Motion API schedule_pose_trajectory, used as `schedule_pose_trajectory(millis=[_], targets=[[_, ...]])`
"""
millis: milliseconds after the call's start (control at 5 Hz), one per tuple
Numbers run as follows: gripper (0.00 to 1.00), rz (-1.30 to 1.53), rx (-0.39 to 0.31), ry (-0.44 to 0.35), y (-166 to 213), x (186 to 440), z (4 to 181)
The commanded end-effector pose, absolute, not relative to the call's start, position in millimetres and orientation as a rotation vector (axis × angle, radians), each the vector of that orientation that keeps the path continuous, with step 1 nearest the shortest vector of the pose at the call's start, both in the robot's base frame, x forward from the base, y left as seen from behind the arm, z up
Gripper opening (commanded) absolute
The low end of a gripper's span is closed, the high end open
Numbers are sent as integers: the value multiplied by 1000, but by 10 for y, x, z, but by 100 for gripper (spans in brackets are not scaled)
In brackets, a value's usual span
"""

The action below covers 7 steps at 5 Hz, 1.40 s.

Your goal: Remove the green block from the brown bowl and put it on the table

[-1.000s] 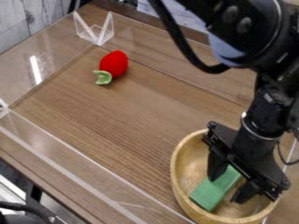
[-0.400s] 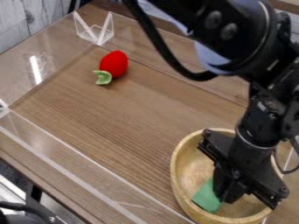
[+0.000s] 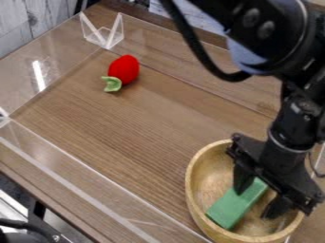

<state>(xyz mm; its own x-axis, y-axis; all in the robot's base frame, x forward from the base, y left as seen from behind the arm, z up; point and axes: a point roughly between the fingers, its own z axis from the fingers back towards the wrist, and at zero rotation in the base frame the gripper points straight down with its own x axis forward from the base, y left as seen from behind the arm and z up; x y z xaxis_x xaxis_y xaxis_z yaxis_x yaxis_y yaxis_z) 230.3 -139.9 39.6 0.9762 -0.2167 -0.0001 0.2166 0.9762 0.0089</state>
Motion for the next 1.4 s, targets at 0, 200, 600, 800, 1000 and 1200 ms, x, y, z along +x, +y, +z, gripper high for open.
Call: schedule_pose_trajectory(millis=[0, 200, 600, 800, 1000, 1200], targets=[[100, -204, -1, 0, -1462, 2351, 250], [100, -196, -5, 10, -1459, 2310, 151], [0, -149, 22, 24, -1444, 2195, 165], [0, -116, 48, 33, -1435, 2082, 198], [0, -81, 76, 39, -1483, 1952, 297], [0, -59, 90, 22, -1474, 1933, 390]])
